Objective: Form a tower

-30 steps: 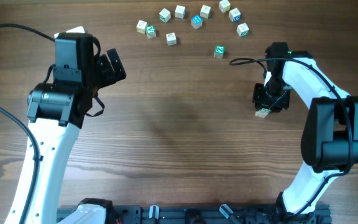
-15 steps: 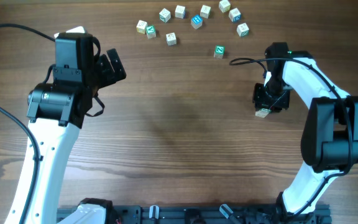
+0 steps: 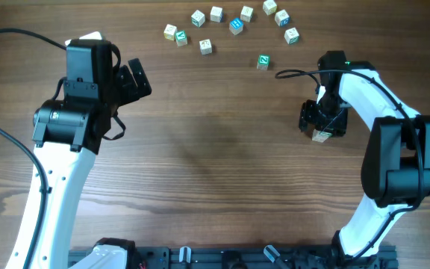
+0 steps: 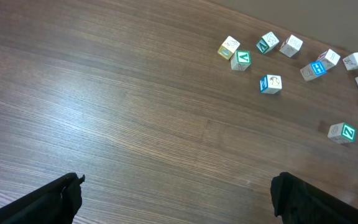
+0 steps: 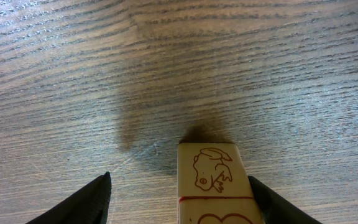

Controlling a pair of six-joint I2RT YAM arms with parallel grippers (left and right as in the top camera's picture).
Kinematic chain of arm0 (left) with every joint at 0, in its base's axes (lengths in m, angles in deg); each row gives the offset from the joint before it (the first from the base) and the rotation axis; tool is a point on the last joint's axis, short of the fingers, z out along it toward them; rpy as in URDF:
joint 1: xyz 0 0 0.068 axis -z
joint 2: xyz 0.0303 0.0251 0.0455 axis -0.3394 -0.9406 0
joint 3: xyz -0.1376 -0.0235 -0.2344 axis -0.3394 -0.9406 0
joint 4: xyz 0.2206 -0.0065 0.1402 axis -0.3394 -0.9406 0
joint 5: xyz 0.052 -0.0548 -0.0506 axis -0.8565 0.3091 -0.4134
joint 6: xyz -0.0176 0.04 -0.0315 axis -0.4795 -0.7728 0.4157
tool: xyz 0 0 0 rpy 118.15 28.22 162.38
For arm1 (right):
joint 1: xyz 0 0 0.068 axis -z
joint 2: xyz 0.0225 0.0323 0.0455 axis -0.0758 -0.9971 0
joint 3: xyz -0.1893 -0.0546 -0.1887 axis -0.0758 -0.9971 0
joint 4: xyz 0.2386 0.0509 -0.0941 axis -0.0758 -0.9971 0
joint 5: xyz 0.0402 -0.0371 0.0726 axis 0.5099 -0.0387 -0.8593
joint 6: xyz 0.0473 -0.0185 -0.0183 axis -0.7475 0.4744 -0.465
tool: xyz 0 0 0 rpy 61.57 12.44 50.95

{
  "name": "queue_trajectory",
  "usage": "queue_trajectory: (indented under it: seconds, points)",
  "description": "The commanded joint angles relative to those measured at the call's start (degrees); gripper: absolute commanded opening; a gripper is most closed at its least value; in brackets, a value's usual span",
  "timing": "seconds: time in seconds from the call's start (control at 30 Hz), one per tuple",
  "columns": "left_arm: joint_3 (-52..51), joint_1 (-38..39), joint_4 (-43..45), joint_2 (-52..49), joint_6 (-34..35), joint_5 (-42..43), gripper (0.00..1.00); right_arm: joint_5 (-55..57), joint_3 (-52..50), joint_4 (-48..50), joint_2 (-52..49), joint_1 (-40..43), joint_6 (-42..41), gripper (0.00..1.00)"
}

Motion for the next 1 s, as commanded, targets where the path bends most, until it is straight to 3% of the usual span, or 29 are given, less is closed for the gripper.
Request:
queue_trajectory:
  seconds: [0.0, 0.13, 0.23, 0.4, 0.97]
  points:
    - [-0.2, -0.3, 0.1, 0.0, 0.7, -0.5, 1.00, 0.2, -0.3, 0.5, -1.5, 0.0, 0.0, 0.72]
    - [-0.2, -0.3, 0.1, 0.0, 0.7, -0.5, 1.00, 0.2, -0.3, 0.1, -1.5, 0.0, 0.0, 0.70]
    - [-0.2, -0.3, 0.1, 0.0, 0.7, -0.5, 1.00, 0.2, -0.3, 0.0, -1.5, 0.0, 0.0, 0.78]
    - [-0.2, -0.3, 0.1, 0.0, 0.7, -0.5, 1.00, 0.2, -0.3, 0.0, -1.5, 0.0, 0.0, 0.83]
    - [-0.2, -0.3, 0.1, 0.0, 0.7, -0.5, 1.00, 0.2, 1.8, -2.3, -1.5, 0.0, 0.1, 0.91]
